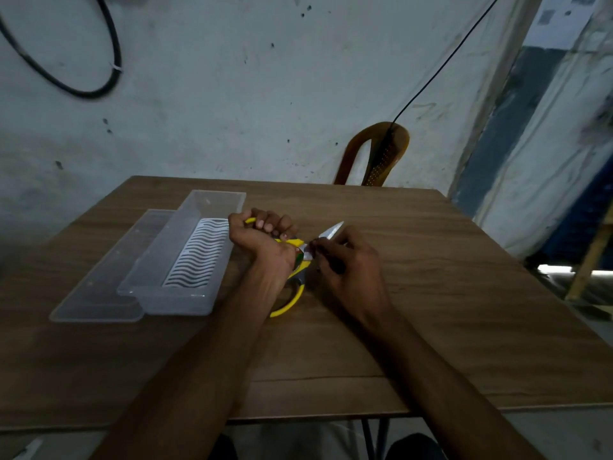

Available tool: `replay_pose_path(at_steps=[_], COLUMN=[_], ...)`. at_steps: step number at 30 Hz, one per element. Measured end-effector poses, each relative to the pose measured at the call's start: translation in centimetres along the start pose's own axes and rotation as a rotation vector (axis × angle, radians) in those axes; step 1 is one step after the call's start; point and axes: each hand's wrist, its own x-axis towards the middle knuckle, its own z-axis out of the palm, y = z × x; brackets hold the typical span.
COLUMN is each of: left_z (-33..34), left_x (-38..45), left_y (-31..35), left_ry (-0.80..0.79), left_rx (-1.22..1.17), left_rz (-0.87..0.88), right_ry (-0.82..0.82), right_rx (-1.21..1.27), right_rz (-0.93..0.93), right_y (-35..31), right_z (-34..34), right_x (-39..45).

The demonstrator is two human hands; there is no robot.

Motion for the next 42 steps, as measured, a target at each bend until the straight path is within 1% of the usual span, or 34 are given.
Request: replay_pose_path(at_steps=[2, 4, 9, 16, 24, 26, 31, 33, 35, 39, 42], left_z=[-0.2, -0.2, 0.0, 0.0, 0.0, 0.1, 0.3, 0.3, 0.2, 0.2, 0.2], left_x=[0.1, 0.1, 0.0, 0.0, -0.2, -0.2, -0.4, -0.5, -0.4, -0.2, -0.4], left_y=[0.1, 0.0, 0.1, 0.0, 0.2, 0.2, 0.1, 0.1, 0.1, 0.3, 0.4], left_ry=[0.010, 0.008, -0.008, 0.011, 0.001, -0.007, -0.028, -0.027, -0.025, -0.019, -0.015], left_rx=[0.008, 0.012, 0.004, 0.017, 0.012, 0.013, -0.002, 0.009, 0.013, 0.010, -0.001], left_rz=[0.010, 0.012, 0.014, 0.017, 0.022, 0.015, 0.005, 0.005, 0.003, 0.011, 0.028], right_ry=[-0.092, -0.114, 0.026, 0.053, -0.123, -0.141, -0.013, -0.005, -0.032, -0.128, -0.165], right_rx=[-0.011, -0.001, 0.038, 0.041, 0.049, 0.069, 0.088, 0.077, 0.062, 0.057, 0.030], right_rz=[-0.053, -0.057, 0.058, 0.110, -0.092, -0.099, 0.009, 0.031, 0.031, -0.031, -0.079], right_y=[-0.4, -0.5, -0.1, -0.2, -0.2, -0.1, -0.4, -0.5, -0.6, -0.7, -0.5], right_z=[0.3, 0.3, -0.1, 1.1, 0.9, 0.6, 0.6, 0.7, 1.0, 1.2, 1.1], right_x=[-0.4, -0.5, 0.0, 0.4, 1.0, 0.7, 0.4, 0.4, 0.4, 0.3, -0.1])
